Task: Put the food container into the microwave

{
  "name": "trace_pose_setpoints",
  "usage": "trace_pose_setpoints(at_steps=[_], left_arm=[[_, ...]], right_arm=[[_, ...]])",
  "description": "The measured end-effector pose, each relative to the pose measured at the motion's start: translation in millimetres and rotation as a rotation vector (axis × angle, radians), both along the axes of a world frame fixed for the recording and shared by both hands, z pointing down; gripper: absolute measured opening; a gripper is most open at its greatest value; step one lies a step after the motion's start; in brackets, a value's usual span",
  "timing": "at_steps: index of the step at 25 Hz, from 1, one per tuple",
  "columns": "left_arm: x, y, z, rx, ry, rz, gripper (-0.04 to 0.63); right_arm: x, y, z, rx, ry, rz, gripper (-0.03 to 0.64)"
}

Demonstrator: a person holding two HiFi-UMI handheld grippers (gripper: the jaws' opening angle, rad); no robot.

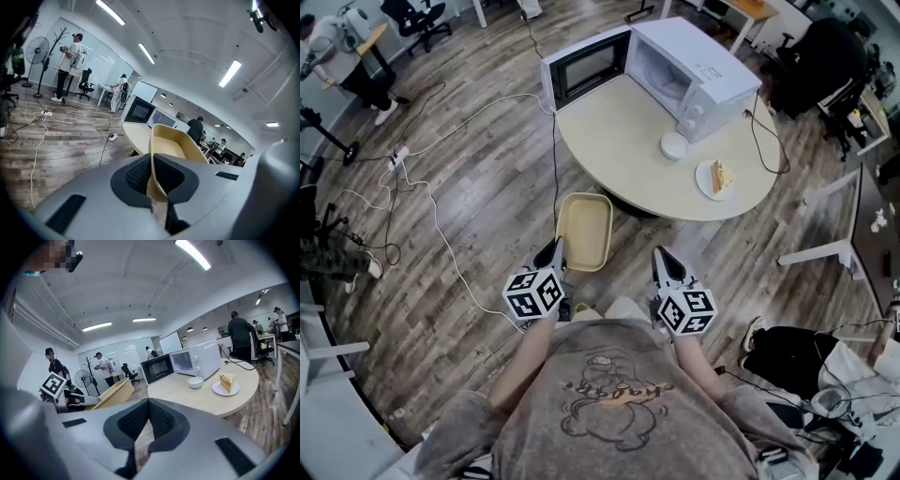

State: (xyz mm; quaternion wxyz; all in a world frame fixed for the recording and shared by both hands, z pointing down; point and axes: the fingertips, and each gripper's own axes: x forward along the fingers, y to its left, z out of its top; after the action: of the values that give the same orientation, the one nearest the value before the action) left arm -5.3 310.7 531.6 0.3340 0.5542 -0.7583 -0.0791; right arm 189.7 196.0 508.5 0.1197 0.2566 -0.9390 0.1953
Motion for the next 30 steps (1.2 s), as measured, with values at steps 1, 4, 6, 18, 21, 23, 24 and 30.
trace_pose_setpoints(at_steps=[1, 4, 6, 18, 21, 23, 24, 30], left_arm=[[-2.1, -1.6, 0.8, -0.002, -0.001, 0.007, 0.038], [-8.7, -5.0, 2.2, -0.003, 0.0, 0.021, 0.038], [-14.4, -7.4, 2.5, -0.002, -0.001, 0.028, 0.038], [-52.2, -53.7, 9.7, -0.001, -0.011, 0.044, 0.038], [-65.1, -71.9, 10.4, -0.002, -0.008, 0.037, 0.038], [-73.5, -85.7, 9.6, -0.001, -0.009, 0.034, 0.038], [-77.6, -92.9, 8.6, -0.001, -0.01, 0.034, 0.038], [-99.3, -140.0, 3.9, -0.008, -0.013, 0.024, 0.038]], right_arm=[[-0.5, -0.6, -0.2, 0.002, 0.003, 0.007, 0.0], [-2.1, -3.2, 1.2, 0.001, 0.01, 0.029, 0.0], [-6.8, -5.0, 2.6, 0.0, 0.012, 0.035, 0.0], [-49.5, -50.5, 6.6, 0.008, 0.011, 0.039, 0.0], [-62.5, -71.3, 8.3, 0.01, 0.009, 0.033, 0.0], [-71.2, -85.2, 8.8, 0.011, 0.011, 0.029, 0.0], [-75.8, -92.3, 8.5, 0.011, 0.011, 0.026, 0.0], [-100.2, -141.5, 1.0, 0.014, -0.004, 0.007, 0.0]])
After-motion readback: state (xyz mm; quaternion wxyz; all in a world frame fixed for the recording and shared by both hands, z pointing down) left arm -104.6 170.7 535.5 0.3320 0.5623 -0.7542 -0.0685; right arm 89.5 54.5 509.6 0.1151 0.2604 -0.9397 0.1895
